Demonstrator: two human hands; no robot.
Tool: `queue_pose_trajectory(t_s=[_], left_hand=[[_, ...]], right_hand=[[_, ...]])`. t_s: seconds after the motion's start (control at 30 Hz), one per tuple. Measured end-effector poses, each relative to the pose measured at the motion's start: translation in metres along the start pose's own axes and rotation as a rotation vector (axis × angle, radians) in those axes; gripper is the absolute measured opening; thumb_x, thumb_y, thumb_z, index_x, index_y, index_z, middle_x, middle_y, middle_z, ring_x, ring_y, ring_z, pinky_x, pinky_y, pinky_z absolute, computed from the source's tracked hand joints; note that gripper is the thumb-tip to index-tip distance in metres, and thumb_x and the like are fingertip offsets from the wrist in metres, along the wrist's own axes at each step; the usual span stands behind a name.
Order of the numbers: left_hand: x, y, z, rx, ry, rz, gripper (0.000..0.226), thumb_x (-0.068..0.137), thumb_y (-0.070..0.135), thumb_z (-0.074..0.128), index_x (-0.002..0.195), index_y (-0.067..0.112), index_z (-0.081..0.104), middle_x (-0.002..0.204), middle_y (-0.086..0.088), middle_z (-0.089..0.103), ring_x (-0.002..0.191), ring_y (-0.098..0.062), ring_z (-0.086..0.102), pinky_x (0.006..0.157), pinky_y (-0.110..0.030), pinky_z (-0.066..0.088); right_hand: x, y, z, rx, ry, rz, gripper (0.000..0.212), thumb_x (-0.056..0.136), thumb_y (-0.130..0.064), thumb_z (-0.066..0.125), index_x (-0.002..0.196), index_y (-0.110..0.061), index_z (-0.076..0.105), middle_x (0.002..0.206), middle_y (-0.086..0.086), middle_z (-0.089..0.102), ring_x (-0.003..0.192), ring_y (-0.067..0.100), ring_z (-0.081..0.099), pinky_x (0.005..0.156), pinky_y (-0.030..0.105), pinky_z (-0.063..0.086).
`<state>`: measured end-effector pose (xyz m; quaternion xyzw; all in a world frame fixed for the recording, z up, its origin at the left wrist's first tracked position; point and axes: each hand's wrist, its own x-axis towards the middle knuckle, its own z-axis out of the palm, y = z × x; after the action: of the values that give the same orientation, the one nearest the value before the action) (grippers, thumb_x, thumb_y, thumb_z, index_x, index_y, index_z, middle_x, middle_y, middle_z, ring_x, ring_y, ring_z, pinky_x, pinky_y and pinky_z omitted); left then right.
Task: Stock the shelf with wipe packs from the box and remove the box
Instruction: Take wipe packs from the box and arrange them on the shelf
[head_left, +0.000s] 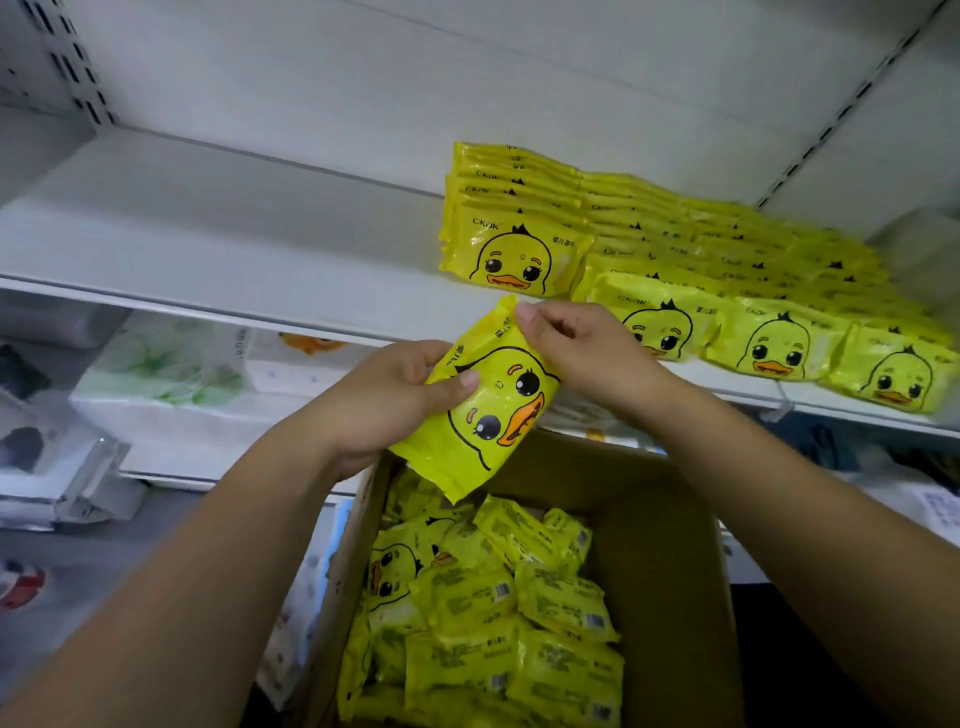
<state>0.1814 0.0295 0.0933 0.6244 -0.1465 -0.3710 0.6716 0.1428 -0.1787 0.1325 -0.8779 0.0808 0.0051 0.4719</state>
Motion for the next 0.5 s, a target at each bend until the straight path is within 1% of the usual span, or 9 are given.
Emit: queue_pose_trajectory(t_s=[0.07,0.1,0.17,0.27,0.3,0.33,0.4,0.47,0.5], left_hand=[[-0.004,-0.002,0.004,-0.029,0.026,-0.025,0.023,0.092,0.017,0.067,0.115,0.011,0.068,0.111,-0.012,0.076,0.095,-0.029,0.074,0.083,-0.042,0.06],[-0.004,-0.002,0.004,-0.044,0.066,-0.034,0.021,0.089,0.018,0.073,0.108,0.011,0.068,0.108,-0.013,0.077,0.091,-0.027,0.074,0.081,-0.04,0.059],[-0.004,-0.004,0.002,-0.077,0.173,-0.052,0.02,0.085,0.019,0.079,0.1,0.01,0.07,0.109,-0.018,0.075,0.091,-0.027,0.071,0.079,-0.038,0.056],[-0.005,-0.005,0.003,-0.192,0.246,-0.082,0.028,0.096,0.021,0.066,0.115,0.0,0.069,0.117,-0.022,0.072,0.102,-0.034,0.072,0.08,-0.041,0.063],[-0.004,-0.006,0.005,-0.212,0.268,-0.083,0.031,0.097,0.023,0.064,0.117,0.0,0.069,0.115,-0.02,0.074,0.104,-0.033,0.072,0.081,-0.043,0.063],[-0.003,-0.008,0.008,-0.223,0.308,-0.078,0.031,0.097,0.027,0.065,0.115,0.003,0.07,0.112,-0.017,0.075,0.103,-0.031,0.073,0.084,-0.046,0.063],[-0.001,-0.011,0.013,-0.199,0.397,-0.053,0.032,0.089,0.041,0.075,0.104,0.013,0.075,0.105,-0.01,0.078,0.103,-0.029,0.073,0.093,-0.052,0.058],[0.004,-0.016,0.015,-0.145,0.459,-0.023,0.037,0.074,0.055,0.081,0.089,0.021,0.079,0.103,-0.006,0.078,0.108,-0.028,0.072,0.102,-0.055,0.052],[0.005,-0.017,0.016,-0.126,0.472,-0.011,0.032,0.074,0.056,0.08,0.083,0.026,0.08,0.102,-0.004,0.079,0.109,-0.028,0.071,0.103,-0.055,0.051]], right_hand=[[-0.012,0.007,0.002,0.012,0.08,-0.008,0.049,0.103,-0.039,0.054,0.091,0.007,0.068,0.081,0.028,0.062,0.071,0.014,0.051,0.066,0.03,0.04],[-0.017,0.011,0.003,0.016,0.131,0.004,0.055,0.102,-0.041,0.054,0.084,0.01,0.063,0.071,0.023,0.053,0.067,0.015,0.044,0.065,0.03,0.035],[-0.026,0.02,0.005,0.051,0.26,0.036,0.062,0.102,-0.043,0.054,0.074,0.013,0.051,0.066,0.015,0.04,0.062,0.015,0.037,0.063,0.029,0.032],[-0.038,0.033,0.011,0.152,0.437,0.078,0.066,0.1,-0.047,0.055,0.069,0.01,0.048,0.058,0.02,0.039,0.057,0.017,0.035,0.061,0.03,0.031],[-0.042,0.035,0.013,0.171,0.485,0.094,0.063,0.101,-0.044,0.055,0.063,0.005,0.044,0.055,0.017,0.036,0.055,0.016,0.032,0.059,0.029,0.028],[-0.046,0.036,0.017,0.181,0.524,0.115,0.06,0.103,-0.04,0.054,0.058,-0.003,0.039,0.051,0.007,0.032,0.052,0.013,0.029,0.056,0.027,0.024],[-0.053,0.038,0.023,0.176,0.552,0.134,0.052,0.105,-0.035,0.05,0.059,-0.013,0.04,0.048,-0.01,0.029,0.047,0.007,0.025,0.049,0.025,0.023],[-0.058,0.04,0.027,0.151,0.547,0.12,0.042,0.106,-0.034,0.047,0.072,-0.011,0.054,0.056,-0.006,0.039,0.052,0.006,0.033,0.051,0.026,0.03],[-0.059,0.041,0.028,0.129,0.545,0.109,0.039,0.107,-0.034,0.046,0.077,-0.012,0.056,0.06,-0.004,0.041,0.055,0.007,0.036,0.053,0.027,0.032]])
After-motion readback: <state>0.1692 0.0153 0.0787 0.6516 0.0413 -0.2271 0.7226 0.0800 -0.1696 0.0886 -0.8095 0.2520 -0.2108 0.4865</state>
